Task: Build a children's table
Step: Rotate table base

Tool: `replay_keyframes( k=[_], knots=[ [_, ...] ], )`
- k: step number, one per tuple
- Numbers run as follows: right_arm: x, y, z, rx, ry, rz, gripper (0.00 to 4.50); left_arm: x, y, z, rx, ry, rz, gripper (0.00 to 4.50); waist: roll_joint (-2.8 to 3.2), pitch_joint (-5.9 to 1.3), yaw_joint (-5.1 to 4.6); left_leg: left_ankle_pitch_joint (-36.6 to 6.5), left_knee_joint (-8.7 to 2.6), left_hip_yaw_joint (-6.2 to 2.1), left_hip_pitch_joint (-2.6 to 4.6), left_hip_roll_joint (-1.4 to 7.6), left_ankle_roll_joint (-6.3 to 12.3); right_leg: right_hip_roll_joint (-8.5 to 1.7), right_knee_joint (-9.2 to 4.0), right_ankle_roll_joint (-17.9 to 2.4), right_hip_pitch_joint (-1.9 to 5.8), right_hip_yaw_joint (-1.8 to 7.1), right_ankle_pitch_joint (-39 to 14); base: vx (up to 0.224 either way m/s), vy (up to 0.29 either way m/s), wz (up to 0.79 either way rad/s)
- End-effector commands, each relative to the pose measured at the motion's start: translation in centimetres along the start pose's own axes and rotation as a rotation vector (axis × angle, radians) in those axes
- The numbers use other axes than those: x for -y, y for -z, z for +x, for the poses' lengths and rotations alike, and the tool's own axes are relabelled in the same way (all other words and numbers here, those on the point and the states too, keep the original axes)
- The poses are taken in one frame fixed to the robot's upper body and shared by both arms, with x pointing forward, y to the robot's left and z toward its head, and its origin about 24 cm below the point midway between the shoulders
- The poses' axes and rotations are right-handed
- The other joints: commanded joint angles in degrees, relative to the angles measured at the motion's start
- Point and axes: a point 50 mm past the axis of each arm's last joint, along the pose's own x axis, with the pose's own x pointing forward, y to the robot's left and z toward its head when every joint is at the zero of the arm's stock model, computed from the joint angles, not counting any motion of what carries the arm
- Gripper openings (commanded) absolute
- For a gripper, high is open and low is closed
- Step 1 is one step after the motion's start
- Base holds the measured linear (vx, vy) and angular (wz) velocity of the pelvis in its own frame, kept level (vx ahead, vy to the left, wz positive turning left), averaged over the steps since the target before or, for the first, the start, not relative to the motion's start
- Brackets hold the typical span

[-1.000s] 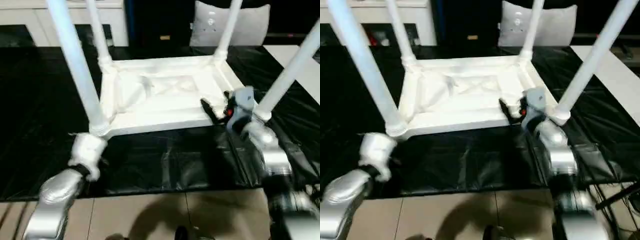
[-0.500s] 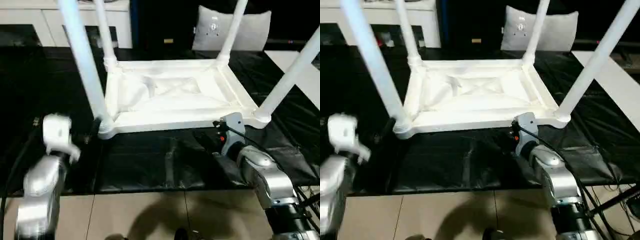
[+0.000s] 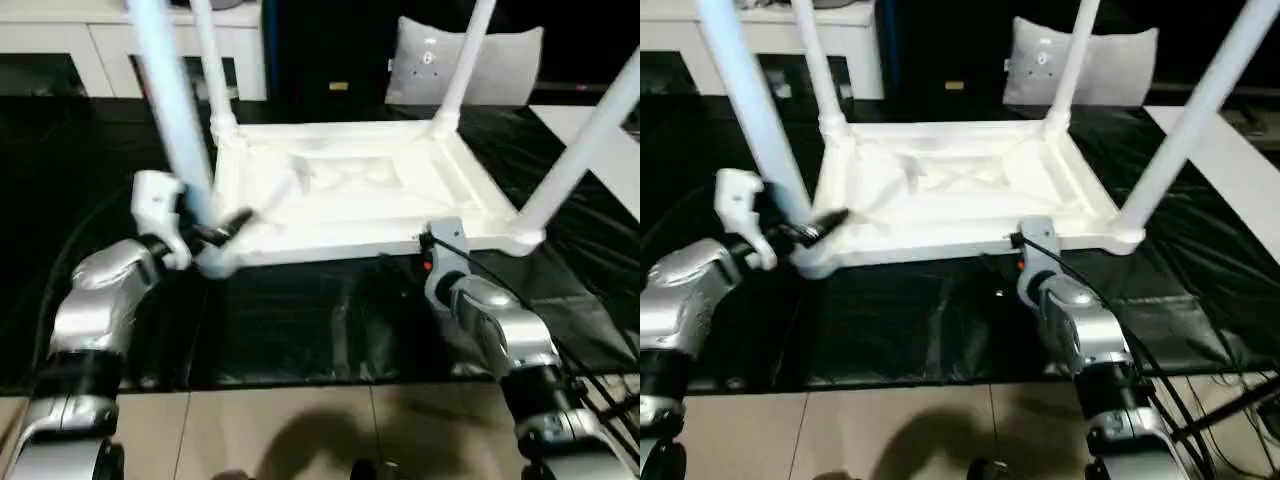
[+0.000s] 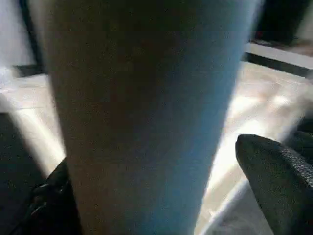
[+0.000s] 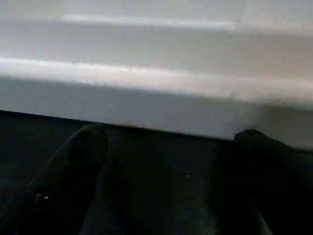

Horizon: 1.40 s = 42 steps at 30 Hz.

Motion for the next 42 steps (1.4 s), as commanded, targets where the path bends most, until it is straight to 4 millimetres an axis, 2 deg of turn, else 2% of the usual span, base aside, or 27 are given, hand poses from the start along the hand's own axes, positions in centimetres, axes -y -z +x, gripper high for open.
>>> replay_keyframes(
  k=[1,2,3,4,6,8,9,10,12,13,16,17,20,23,24,28,30,32,33,34,35,36,37,39,40,41,42],
  knots=[
    [0.3,-0.2,0.3,0.001,0.016,-0.001,4.5,1.3,0.3,0.6,-0.034,0.136,-0.006,4.47,0.27,-4.85,0.43,-7.0,-4.07,0.76,-0.44,0.69,1.83,-3.49,-2.77,-7.2,3.4,3.66,-19.9,0.0,0.0,0.0],
    [0.3,-0.2,0.5,0.007,0.013,0.005,4.5,1.7,0.3,0.6,-0.036,0.18,-0.002,4.47,0.5,-4.94,0.53,-6.5,-4.1,0.72,-0.56,0.75,1.84,-3.6,-2.54,-7.7,3.58,3.72,-19.3,0.0,0.0,0.0],
    [0.3,-0.5,0.9,0.021,0.013,0.011,4.5,3.1,0.3,0.1,-0.043,0.325,-0.023,4.47,0.83,-5.0,0.69,-6.1,-4.08,0.72,-0.56,0.99,1.53,-3.75,-2.1,-8.7,3.59,3.83,-18.0,0.0,0.0,0.0],
    [0.3,-0.8,1.0,0.038,0.012,0.017,4.5,3.9,0.3,-0.3,-0.053,0.404,-0.03,4.47,0.54,-4.99,0.43,-5.3,-4.07,0.7,-1.29,0.88,1.37,-3.7,-1.61,-9.4,3.87,4.0,-16.6,0.0,0.0,0.0],
    [0.3,-1.2,1.2,0.059,0.013,0.025,4.5,4.8,0.3,-0.7,-0.065,0.486,-0.034,4.47,0.45,-4.94,0.41,-5.7,-3.99,0.93,-1.09,0.83,1.4,-3.57,-1.43,-10.3,3.63,4.18,-15.7,0.0,0.0,0.0],
    [0.2,-1.7,1.4,0.08,0.007,0.032,4.5,5.8,0.4,-1.1,-0.078,0.557,-0.036,4.47,0.59,-4.62,0.11,-7.9,-4.04,1.01,-0.86,0.84,1.32,-3.39,-1.85,-10.0,3.6,4.06,-19.1,0.0,0.0,0.0],
    [0.0,-2.0,1.5,0.09,-0.006,0.025,4.5,6.8,0.4,-1.3,-0.086,0.609,-0.042,4.47,0.31,-4.46,-0.13,-8.7,-4.05,1.08,-0.89,0.73,1.47,-3.22,-2.37,-9.1,3.6,3.95,-21.3,0.0,0.0,0.0],
    [-0.2,-2.2,1.6,0.096,-0.014,0.019,4.5,7.4,0.4,-1.5,-0.091,0.644,-0.047,4.47,0.29,-4.39,-0.35,-9.0,-4.11,0.94,-1.14,0.79,1.37,-3.2,-2.32,-8.7,3.8,3.88,-22.4,0.0,0.0,0.0],
    [-0.6,-2.5,1.8,0.104,-0.044,0.0,4.5,8.7,0.4,-1.5,-0.098,0.709,-0.054,4.47,0.15,-4.38,-0.6,-9.6,-4.07,0.87,-1.04,0.85,1.39,-3.16,-2.33,-7.9,3.69,3.76,-24.1,0.0,0.0,0.0],
    [-0.8,-2.6,1.9,0.106,-0.056,-0.007,4.5,9.1,0.4,-1.4,-0.099,0.728,-0.053,4.47,-0.05,-4.24,-0.63,-9.8,-3.98,1.03,-0.78,0.71,1.72,-3.01,-2.74,-7.3,3.37,3.72,-25.6,0.0,0.0,0.0],
    [-1.6,-2.7,2.3,0.103,-0.099,-0.044,4.5,10.9,0.0,-0.4,-0.068,0.786,-0.044,4.47,-0.12,-4.17,-0.64,-9.6,-3.87,1.04,-0.84,0.54,1.79,-2.97,-3.14,-6.1,3.39,3.54,-27.6,0.0,0.0,0.0],
    [-1.8,-2.7,2.3,0.102,-0.107,-0.051,4.5,11.3,-0.2,-0.1,-0.059,0.797,-0.045,4.47,-0.41,-4.14,-0.85,-9.8,-3.91,1.09,-0.84,0.59,1.84,-2.89,-3.2,-5.8,3.31,3.54,-28.0,0.0,0.0,0.0],
    [-2.6,-2.7,2.6,0.111,-0.167,-0.077,4.5,12.4,-0.6,0.5,-0.046,0.842,-0.051,4.47,-0.39,-4.31,-0.74,-9.3,-3.91,0.95,-1.05,0.63,2.05,-2.96,-3.09,-5.3,3.51,3.54,-27.7,0.0,0.0,0.0],
    [-3.5,-2.6,2.8,0.114,-0.214,-0.093,4.5,13.8,-1.0,1.5,-0.032,0.882,-0.055,4.47,-0.3,-4.52,-0.84,-8.3,-3.82,1.0,-1.04,0.67,2.38,-2.82,-2.73,-6.4,3.49,3.62,-25.0,0.0,0.0,0.0],
    [-3.5,-2.6,2.8,0.114,-0.214,-0.093,4.5,13.8,-1.0,1.5,-0.032,0.882,-0.055,4.47,0.0,-4.52,-0.72,-8.0,-3.76,1.02,-0.98,0.65,2.38,-2.77,-2.76,-6.9,3.43,3.61,-24.4,0.0,0.0,0.0],
    [-3.7,-2.4,2.9,0.114,-0.216,-0.093,4.5,15.2,-1.3,3.2,0.0,0.884,-0.041,4.47,-0.02,-4.6,-0.65,-7.6,-3.81,1.05,-1.1,0.7,2.42,-2.66,-2.52,-7.8,3.64,3.69,-22.3,0.0,0.0,0.0],
    [-3.7,-2.3,2.9,0.118,-0.221,-0.092,4.5,15.5,-1.4,3.9,0.013,0.861,-0.024,4.47,-0.21,-4.6,-0.64,-7.7,-3.76,1.12,-1.09,0.59,2.68,-2.6,-2.77,-7.3,3.67,3.63,-22.9,0.0,0.0,0.0],
    [-3.1,-2.0,2.8,0.12,-0.211,-0.095,4.5,15.8,-2.0,5.8,0.053,0.778,0.007,4.47,-0.19,-4.54,-0.73,-8.2,-3.59,1.18,-1.28,0.28,3.02,-2.53,-3.32,-6.1,3.72,3.41,-24.9,0.0,0.0,0.0],
    [-3.1,-2.0,2.8,0.12,-0.211,-0.095,4.5,15.8,-2.0,5.8,0.053,0.778,0.007,4.47,-0.26,-4.59,-0.67,-8.3,-3.51,1.24,-1.07,0.21,3.08,-2.45,-3.5,-5.7,3.62,3.36,-25.4,0.0,0.0,0.0],
    [-3.1,-2.0,2.8,0.12,-0.211,-0.095,4.5,15.8,-2.0,5.8,0.053,0.778,0.007,4.47,-0.33,-4.6,-0.58,-8.1,-3.62,1.03,-1.36,0.36,3.04,-2.73,-3.27,-5.5,3.93,3.31,-25.8,0.0,0.0,0.0],
    [-2.7,-1.7,2.6,0.122,-0.202,-0.098,4.5,15.8,-2.4,6.6,0.076,0.736,0.011,4.47,-0.35,-4.62,-0.64,-8.1,-3.64,0.97,-1.51,0.42,3.04,-2.76,-3.26,-5.4,4.03,3.23,-26.0,0.0,0.0,0.0],
    [-2.7,-1.7,2.6,0.122,-0.202,-0.098,4.5,15.8,-2.4,6.6,0.076,0.736,0.011,4.47,-0.38,-4.67,-0.57,-8.3,-3.43,1.15,-1.07,0.26,3.25,-2.56,-3.58,-4.9,3.61,3.19,-26.4,0.0,0.0,0.0],
    [-2.2,-1.6,2.5,0.124,-0.189,-0.098,4.5,15.9,-2.6,7.2,0.091,0.705,0.017,4.47,0.04,-4.61,-0.63,-8.2,-3.49,1.05,-1.36,0.29,3.36,-2.5,-3.64,-4.9,3.84,3.06,-26.0,0.0,0.0,0.0],
    [-1.9,-1.5,2.4,0.126,-0.18,-0.098,4.5,16.0,-2.8,7.5,0.099,0.687,0.021,4.47,-0.18,-4.78,-0.5,-7.8,-3.49,1.01,-1.33,0.3,3.64,-2.49,-3.45,-5.1,3.86,3.05,-25.3,0.0,0.0,0.0],
    [-1.4,-1.4,2.2,0.13,-0.159,-0.1,4.5,15.9,-2.8,7.8,0.104,0.65,0.043,4.47,0.18,-4.83,-0.4,-7.7,-3.48,0.98,-1.22,0.37,3.69,-2.51,-3.28,-5.5,3.76,3.08,-24.5,0.0,0.0,0.0],
    [-0.6,-1.4,1.8,0.141,-0.135,-0.099,4.5,15.5,-2.8,7.9,0.099,0.616,0.07,4.47,0.04,-4.8,-0.5,-7.7,-3.51,1.0,-1.27,0.43,3.88,-2.39,-3.42,-5.5,3.72,3.07,-24.2,0.0,0.0,0.0],
    [0.1,-1.5,1.5,0.152,-0.12,-0.097,4.5,15.0,-2.6,7.8,0.089,0.592,0.095,4.47,0.29,-4.82,-0.37,-7.9,-3.5,0.98,-1.1,0.48,3.96,-2.4,-3.34,-5.7,3.71,3.06,-23.5,0.0,0.0,0.0]
  ],
)
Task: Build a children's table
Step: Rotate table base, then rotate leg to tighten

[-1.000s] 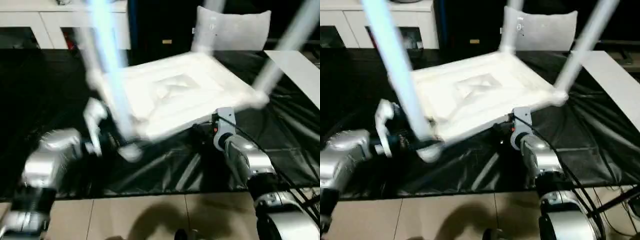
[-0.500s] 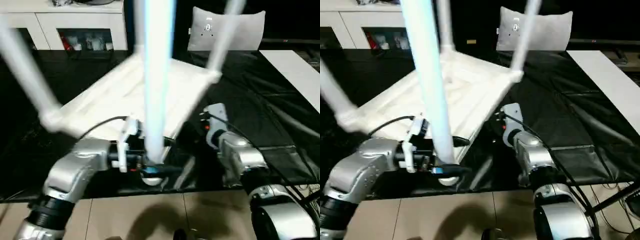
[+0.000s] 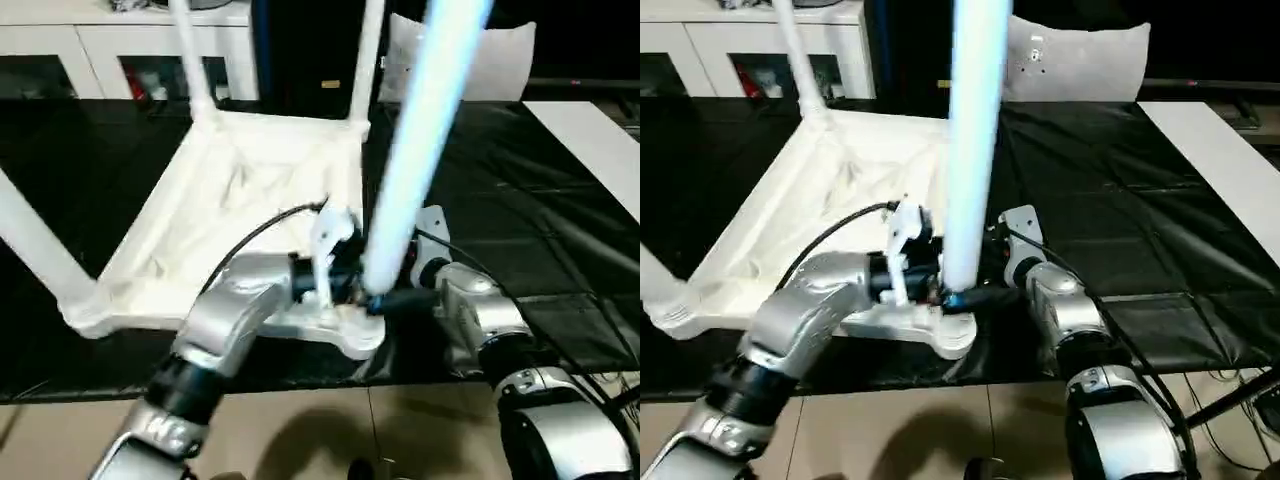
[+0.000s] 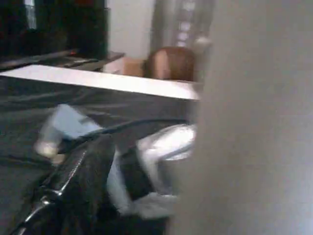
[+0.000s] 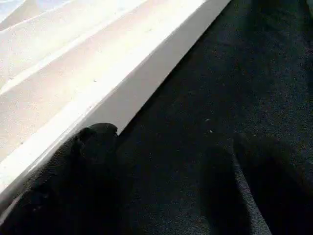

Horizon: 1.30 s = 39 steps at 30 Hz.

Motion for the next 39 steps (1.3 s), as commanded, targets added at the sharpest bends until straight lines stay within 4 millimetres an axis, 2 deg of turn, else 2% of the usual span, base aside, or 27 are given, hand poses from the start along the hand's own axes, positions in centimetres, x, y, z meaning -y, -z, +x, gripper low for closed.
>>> replay_keyframes(
  k=[1,2,3,5,7,8,9,10,11,12,14,15,16,17,19,22,24,25,26,27,28,29,30,31,39],
  knots=[
    [0.7,-0.1,-0.6,0.023,0.009,-0.005,4.5,-0.6,-0.1,-0.1,-0.023,-0.05,0.049,4.47,0.3,-4.66,0.29,-8.2,-3.56,0.81,-1.08,0.45,4.57,-2.6,-4.35,-5.4,4.45,2.86,-23.1,0.0,0.0,0.0],
    [0.7,-0.1,-0.6,0.023,0.009,-0.005,4.5,-0.6,-0.1,-0.1,-0.023,-0.05,0.049,4.47,0.27,-4.68,0.33,-8.3,-3.53,0.81,-1.06,0.37,4.64,-2.6,-4.34,-5.5,4.43,2.82,-23.2,0.0,0.0,0.0],
    [2.0,-0.4,-1.9,0.055,0.004,-0.035,4.5,-0.8,0.7,-1.7,-0.095,-0.063,0.08,4.47,0.34,-4.54,0.53,-8.9,-3.66,0.73,-1.12,0.43,4.79,-2.61,-4.58,-5.1,4.59,2.74,-23.7,0.0,0.0,0.0],
    [2.4,-0.6,-2.7,0.077,-0.034,-0.056,4.5,-0.6,1.3,-2.8,-0.142,-0.048,0.093,4.47,0.31,-4.46,0.51,-9.3,-3.74,0.69,-1.07,0.48,4.99,-2.54,-4.51,-4.6,4.52,2.79,-24.1,0.0,0.0,0.0],
    [2.8,-1.0,-3.8,0.1,-0.097,-0.086,4.5,-0.5,2.2,-4.2,-0.205,-0.024,0.092,4.47,0.24,-4.24,0.28,-10.6,-3.67,0.74,-1.08,0.13,5.15,-2.4,-4.98,-2.8,4.5,2.57,-27.2,0.0,0.0,0.0],
    [2.8,-1.0,-3.8,0.1,-0.097,-0.086,4.5,-0.5,2.2,-4.2,-0.205,-0.024,0.092,4.47,0.26,-4.28,0.15,-10.4,-3.58,0.77,-1.16,0.08,5.11,-2.44,-4.95,-2.5,4.45,2.62,-27.6,0.0,0.0,0.0],
    [3.2,-1.2,-5.3,0.102,-0.17,-0.143,4.5,-0.5,3.2,-5.8,-0.28,0.01,0.101,4.47,0.23,-4.07,0.12,-11.2,-3.62,0.68,-1.12,-0.14,5.38,-2.18,-5.58,-1.5,4.37,2.29,-29.7,0.0,0.0,0.0],
    [3.3,-1.2,-5.8,0.097,-0.192,-0.164,4.5,-0.5,3.5,-6.3,-0.306,0.023,0.106,4.47,0.2,-3.95,0.03,-12.0,-3.63,0.74,-0.76,0.05,5.32,-2.29,-5.58,-1.3,3.85,2.4,-30.6,0.0,0.0,0.0],
    [3.4,-1.2,-6.4,0.093,-0.222,-0.19,4.5,-0.6,4.0,-7.0,-0.358,0.036,0.129,4.3,-0.15,-3.93,-0.06,-12.1,-3.59,0.73,-0.98,-0.15,5.4,-2.11,-5.81,-0.8,4.06,2.15,-31.4,0.0,0.0,0.0],
    [3.5,-1.3,-6.8,0.092,-0.238,-0.204,4.5,-0.7,4.3,-7.4,-0.39,0.043,0.145,4.2,0.02,-3.93,0.23,-12.4,-3.59,0.67,-0.72,-0.2,5.44,-2.1,-6.1,-0.1,3.92,2.1,-32.3,0.0,0.0,0.0],
    [3.7,-1.5,-7.8,0.087,-0.273,-0.225,4.5,-1.2,4.8,-8.1,-0.45,0.047,0.178,4.12,0.14,-3.81,0.1,-13.5,-3.49,0.58,-0.62,-0.37,5.08,-2.06,-6.55,1.3,3.77,1.71,-34.5,0.0,0.0,0.0],
    [3.7,-1.5,-8.0,0.086,-0.285,-0.23,4.5,-1.3,4.8,-8.2,-0.457,0.05,0.175,4.12,0.1,-3.8,0.05,-13.8,-3.48,0.61,-0.55,-0.32,4.96,-2.08,-6.63,1.5,3.73,1.64,-34.8,0.0,0.0,0.0],
    [3.7,-1.6,-8.3,0.085,-0.3,-0.237,4.5,-1.4,4.9,-8.4,-0.467,0.054,0.172,3.82,-0.04,-3.83,0.07,-13.8,-3.47,0.61,-0.53,-0.37,4.99,-2.08,-6.8,1.8,3.79,1.57,-35.0,0.0,0.0,0.0],
    [3.7,-1.8,-9.0,0.083,-0.34,-0.252,4.5,-1.7,4.9,-8.7,-0.496,0.068,0.187,3.82,0.15,-3.84,0.15,-14.0,-3.6,0.5,-0.43,-0.19,5.2,-2.14,-7.05,1.6,3.79,1.44,-34.8,0.0,0.0,0.0],
    [3.3,-2.1,-10.5,0.066,-0.442,-0.275,4.5,-2.3,4.8,-9.2,-0.54,0.089,0.197,3.63,0.18,-4.08,0.34,-14.0,-3.75,0.34,-0.45,0.14,5.4,-2.37,-6.66,1.1,4.04,1.58,-33.3,0.0,0.0,0.0],
    [2.5,-2.1,-11.8,0.038,-0.554,-0.281,4.5,-3.1,4.6,-9.1,-0.541,0.086,0.196,3.37,0.11,-3.84,0.38,-14.8,-3.82,0.39,-0.32,0.06,5.85,-2.24,-7.03,1.2,4.08,1.44,-33.3,0.0,0.0,0.0],
    [2.3,-2.0,-12.2,0.026,-0.595,-0.276,4.5,-3.3,4.6,-9.2,-0.548,0.1,0.195,3.16,0.05,-4.13,0.49,-13.9,-3.8,0.33,-0.54,0.03,5.77,-2.59,-6.95,1.0,4.33,1.42,-32.9,0.0,0.0,0.0],
    [2.0,-2.0,-12.4,0.016,-0.62,-0.274,4.5,-3.3,4.5,-9.2,-0.551,0.112,0.192,3.07,-0.06,-4.13,0.43,-13.0,-3.88,0.23,-0.94,0.13,5.64,-2.72,-6.88,0.7,4.56,1.44,-32.2,0.0,0.0,0.0],
    [1.5,-1.9,-13.0,-0.007,-0.668,-0.274,4.5,-3.6,4.5,-9.2,-0.557,0.127,0.184,2.97,-0.05,-4.26,0.48,-12.9,-3.79,0.27,-0.78,0.15,5.6,-2.84,-6.81,0.5,4.47,1.5,-32.0,0.0,0.0,0.0],
    [1.5,-1.9,-13.0,-0.007,-0.668,-0.274,4.5,-3.6,4.5,-9.2,-0.557,0.127,0.184,2.89,0.12,-4.35,0.69,-12.6,-3.67,0.41,-0.54,0.06,5.77,-2.76,-6.88,0.4,4.37,1.64,-31.8,0.0,0.0,0.0],
    [1.4,-1.9,-13.2,-0.013,-0.681,-0.272,4.5,-3.7,4.5,-9.2,-0.561,0.137,0.176,2.89,0.01,-4.29,0.63,-12.5,-3.78,0.36,-0.7,0.13,5.76,-2.81,-6.75,0.2,4.41,1.63,-31.6,0.0,0.0,0.0],
    [1.3,-1.9,-13.2,-0.015,-0.683,-0.27,4.5,-3.7,4.6,-9.2,-0.566,0.142,0.171,2.71,0.26,-4.4,0.77,-12.0,-3.73,0.36,-0.74,0.09,5.56,-2.85,-6.77,0.0,4.49,1.51,-31.3,0.0,0.0,0.0],
    [1.3,-1.9,-13.3,-0.016,-0.683,-0.27,4.5,-3.7,4.6,-9.2,-0.567,0.144,0.169,2.71,0.17,-4.38,0.73,-11.9,-3.75,0.34,-0.81,0.09,5.49,-2.86,-6.79,0.0,4.55,1.48,-31.4,0.0,0.0,0.0],
    [1.2,-2.0,-13.4,-0.022,-0.689,-0.267,4.5,-3.8,4.8,-9.2,-0.578,0.16,0.165,2.61,0.34,-4.4,0.87,-11.7,-3.67,0.4,-0.68,-0.04,5.45,-2.72,-6.93,0.1,4.5,1.45,-31.5,0.0,0.0,0.0],
    [0.6,-2.1,-13.7,-0.027,-0.707,-0.256,4.5,-3.8,5.2,-9.3,-0.58,0.192,0.125,2.04,0.34,-4.52,1.51,-11.6,-3.68,0.4,-0.58,0.08,4.86,-2.86,-6.99,0.6,4.54,1.24,-31.6,0.0,0.0,0.0]
  ],
)
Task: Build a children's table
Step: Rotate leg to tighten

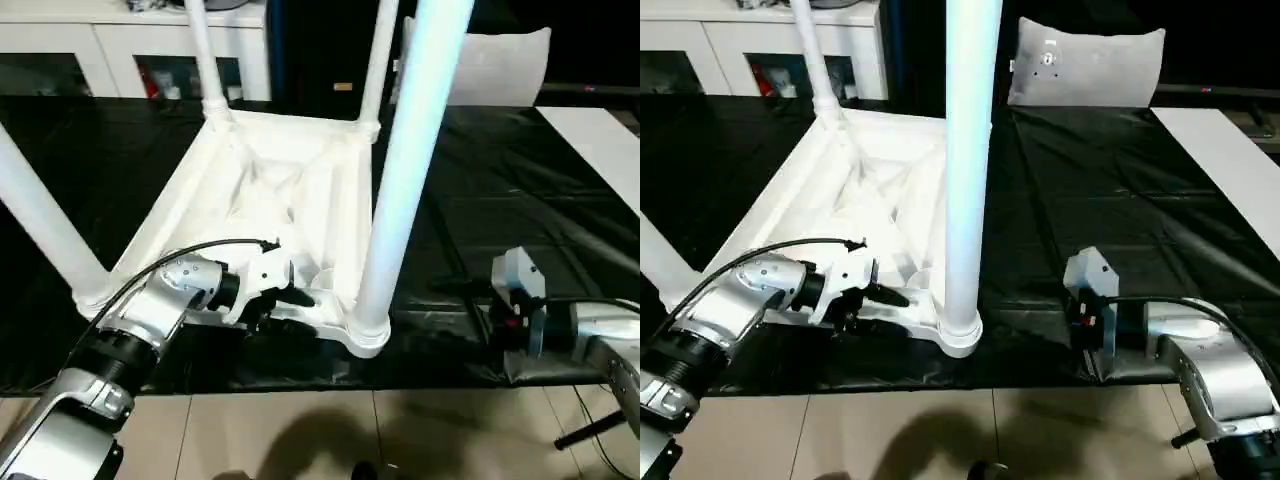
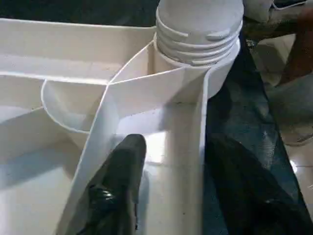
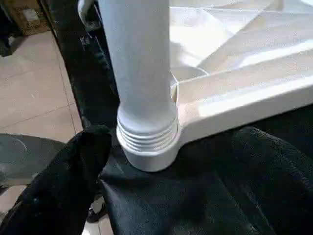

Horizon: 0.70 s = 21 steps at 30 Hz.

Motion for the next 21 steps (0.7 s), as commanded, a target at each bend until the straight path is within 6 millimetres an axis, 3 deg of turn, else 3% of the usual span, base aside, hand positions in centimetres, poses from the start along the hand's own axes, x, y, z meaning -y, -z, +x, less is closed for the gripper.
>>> replay_keyframes(
  k=[1,14,18,21],
  knots=[
    [-0.19,-0.28,-0.06,-0.002,-0.01,-0.002,4.5,-0.01,-0.26,0.06,0.002,0.021,0.009,1.97,0.05,-4.38,0.41,-11.6,-3.6,0.59,-0.54,0.2,4.49,-2.84,-5.66,0.2,3.76,1.73,-31.6,0.0,0.0,0.0],
    [-0.45,-0.42,0.18,-0.003,-0.027,0.012,4.5,0.05,-0.01,0.79,-0.016,0.076,0.001,0.79,-0.04,-4.42,0.63,-11.5,-3.5,0.63,-0.61,0.0,4.41,-2.82,-5.88,1.2,3.79,1.52,-32.4,0.0,0.0,0.0],
    [-0.55,-0.48,0.21,-0.004,-0.036,0.014,4.5,-0.01,0.29,0.94,-0.052,0.085,0.012,0.51,-0.01,-4.37,0.57,-12.0,-3.29,0.73,-0.54,-0.32,4.59,-2.63,-6.3,2.7,3.71,1.08,-34.0,0.0,0.0,0.0],
    [-0.57,-0.5,0.25,-0.005,-0.038,0.014,4.5,-0.01,0.46,0.94,-0.066,0.088,0.014,0.33,0.33,-4.39,0.39,-12.8,-3.37,0.61,-0.39,-0.05,4.66,-2.71,-6.7,3.1,3.78,0.54,-34.2,0.0,0.0,0.0]
  ],
)
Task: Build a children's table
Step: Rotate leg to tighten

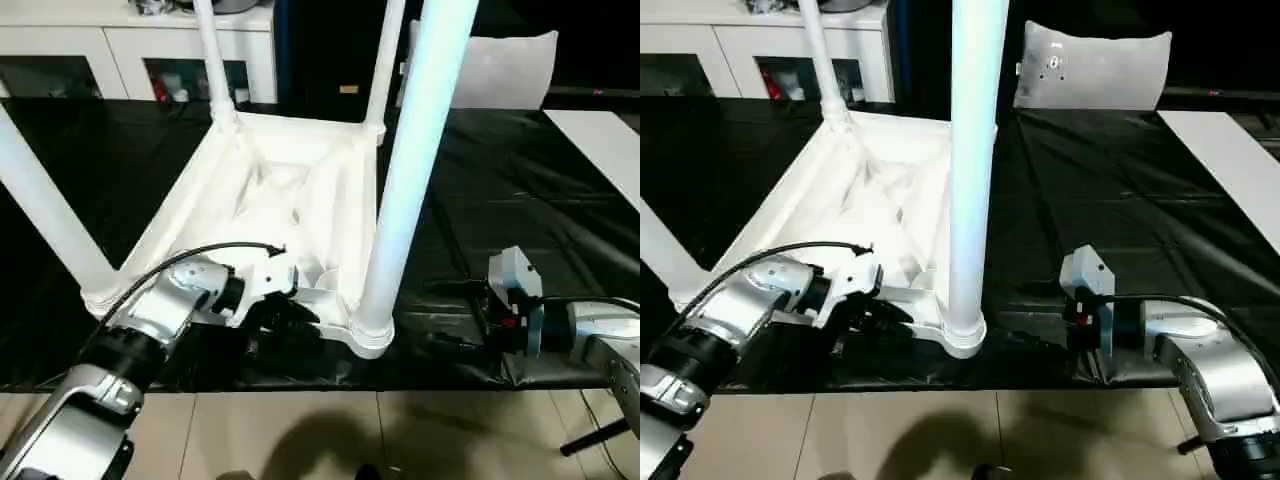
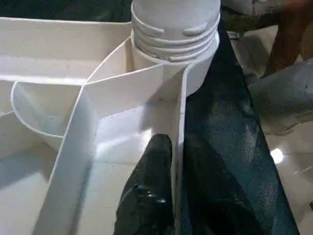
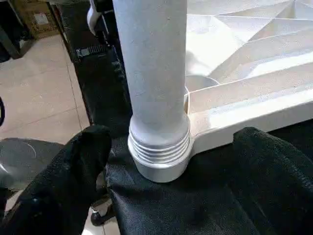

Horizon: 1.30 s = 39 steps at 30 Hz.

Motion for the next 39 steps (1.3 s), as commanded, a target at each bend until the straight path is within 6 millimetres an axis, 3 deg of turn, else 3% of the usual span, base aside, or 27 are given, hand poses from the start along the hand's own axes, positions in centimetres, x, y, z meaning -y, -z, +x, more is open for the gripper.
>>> replay_keyframes(
  k=[1,6,13,14,16,17,20,26,35,37,39],
  knots=[
    [-0.3,-0.3,0.2,0.0,-0.028,-0.005,4.5,0.0,0.5,0.1,-0.048,0.017,0.0,0.2,-0.46,-3.78,-0.05,-13.3,-3.39,0.69,-0.41,-0.14,4.53,-2.61,-6.2,3.1,3.44,0.95,-34.2,0.0,0.0,0.0],
    [-0.2,-0.5,1.7,0.001,-0.051,-0.026,4.5,0.1,0.4,-0.1,-0.024,0.026,-0.025,0.05,-0.19,-3.85,-0.72,-14.1,-3.56,0.43,-0.63,0.01,4.12,-2.86,-6.17,2.6,3.74,0.65,-33.1,0.0,0.0,0.0],
    [0.6,-0.8,4.3,0.02,-0.142,0.005,4.2,0.5,0.3,-0.1,-0.034,0.047,0.007,0.0,-0.03,-3.84,-0.9,-12.5,-3.93,0.36,-0.67,0.52,4.56,-3.31,-5.13,-0.8,3.75,1.75,-29.7,0.0,0.0,0.0],
    [0.6,-0.8,4.4,0.019,-0.161,0.012,4.2,0.5,0.3,-0.1,-0.03,0.046,0.004,0.0,-0.32,-3.78,-0.95,-12.0,-4.02,0.36,-0.88,0.6,4.69,-3.3,-4.93,-1.2,3.81,1.91,-28.9,0.0,0.0,0.0],
    [1.0,-1.0,4.8,0.012,-0.196,0.019,3.93,0.4,0.3,-0.4,-0.03,0.04,0.0,0.0,-0.11,-3.85,-0.72,-10.9,-4.12,0.37,-0.91,0.83,5.06,-3.39,-4.23,-2.9,3.86,2.33,-26.7,0.0,0.0,0.0],
    [1.2,-1.1,4.9,0.01,-0.203,0.019,3.89,0.3,0.3,-0.5,-0.032,0.038,-0.001,0.0,-0.46,-3.7,-0.75,-10.6,-4.16,0.46,-1.0,0.86,5.16,-3.39,-4.26,-3.0,3.83,2.47,-26.5,0.0,0.0,0.0],
    [1.5,-1.2,5.1,0.002,-0.232,0.022,3.57,0.4,0.4,-0.8,-0.036,0.039,-0.005,0.0,-0.4,-3.79,-0.42,-9.3,-4.09,0.59,-0.95,0.87,5.32,-3.39,-3.74,-4.1,3.82,2.79,-25.5,0.0,0.0,0.0],
    [2.0,-1.5,5.3,-0.009,-0.272,0.027,3.1,0.4,0.4,-1.0,-0.041,0.045,-0.009,0.0,-0.47,-3.63,-0.29,-8.4,-4.14,0.76,-1.05,0.88,5.26,-3.25,-3.52,-4.6,3.8,2.99,-25.1,0.0,0.0,0.0],
    [2.1,-1.4,6.1,0.001,-0.284,0.027,2.21,0.5,0.6,-1.1,-0.042,0.04,-0.036,0.0,-0.21,-3.19,-0.67,-10.3,-4.31,0.73,-0.85,0.89,4.76,-3.16,-3.85,-4.5,3.57,2.99,-26.8,0.0,0.0,0.0],
    [1.8,-1.3,6.6,0.017,-0.287,0.034,2.15,0.4,0.7,-1.1,-0.038,0.012,-0.053,0.0,0.09,-2.92,-0.77,-10.8,-4.38,0.7,-0.86,0.83,4.67,-3.14,-3.97,-4.3,3.47,2.97,-27.4,0.0,0.0,0.0],
    [1.7,-1.3,6.9,0.03,-0.272,0.038,2.05,0.3,0.7,-1.1,-0.031,-0.017,-0.068,0.0,-0.05,-2.9,-0.99,-11.3,-4.4,0.67,-0.91,0.81,4.6,-3.08,-4.06,-4.1,3.54,2.89,-27.8,0.0,0.0,0.0]
  ],
)
